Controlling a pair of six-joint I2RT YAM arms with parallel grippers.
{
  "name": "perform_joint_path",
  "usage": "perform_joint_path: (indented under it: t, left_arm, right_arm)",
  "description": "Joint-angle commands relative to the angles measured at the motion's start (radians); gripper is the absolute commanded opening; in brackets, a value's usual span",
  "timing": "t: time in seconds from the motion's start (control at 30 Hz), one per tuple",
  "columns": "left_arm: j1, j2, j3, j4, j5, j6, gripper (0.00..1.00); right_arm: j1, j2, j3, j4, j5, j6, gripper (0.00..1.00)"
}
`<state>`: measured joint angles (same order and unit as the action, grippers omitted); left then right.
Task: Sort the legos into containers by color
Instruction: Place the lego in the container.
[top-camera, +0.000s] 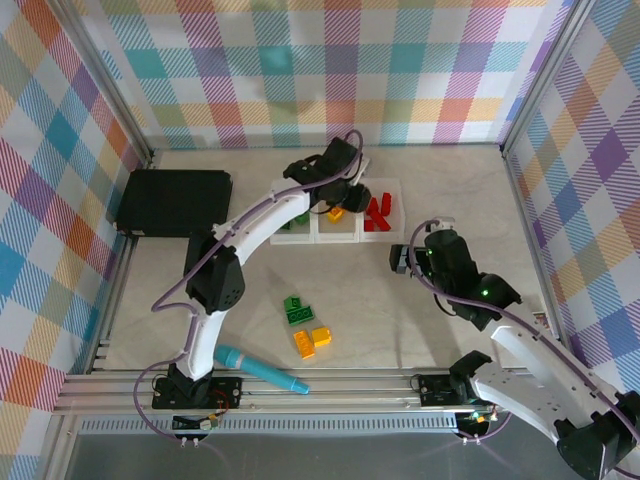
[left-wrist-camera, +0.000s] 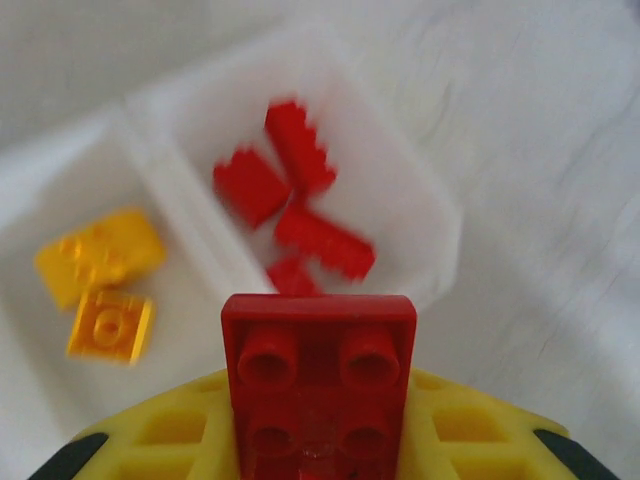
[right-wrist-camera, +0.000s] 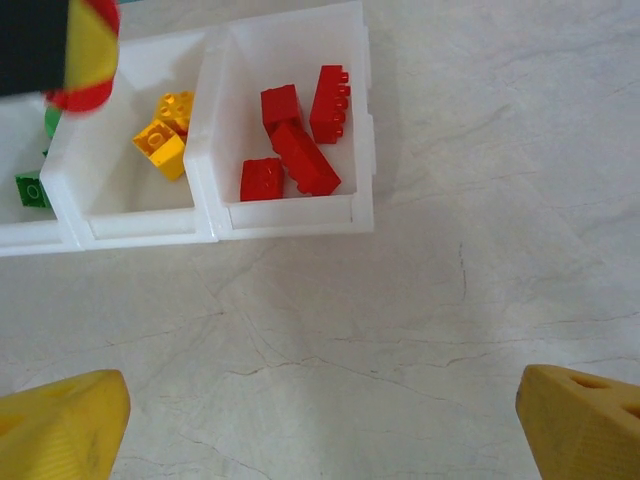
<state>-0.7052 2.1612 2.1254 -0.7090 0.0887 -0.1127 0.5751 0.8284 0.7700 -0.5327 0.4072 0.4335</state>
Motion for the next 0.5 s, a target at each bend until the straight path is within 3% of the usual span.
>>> perform_joint_path:
  t: [0.0,0.27,0.47]
  left_arm:
    - [-0.016,0.107,0.102,0.018,0.000,-0.103,0.10]
    - [-0.029,0.269,0.261,0.093,-0.054,-0.203,0.18]
    - [-0.028,0.297,0.239,0.177,-0.104,-0.242,0.27]
  right_arm:
    - [-0.006,-0.041,0.004,-0.046,0.033,-0.003,0.99]
    - [-0.008,-0.136,-0.020,-0.123,0.076,0.000,0.99]
    - [-0.008,-0.189,-0.037,-0.151,0.096,0.008,0.99]
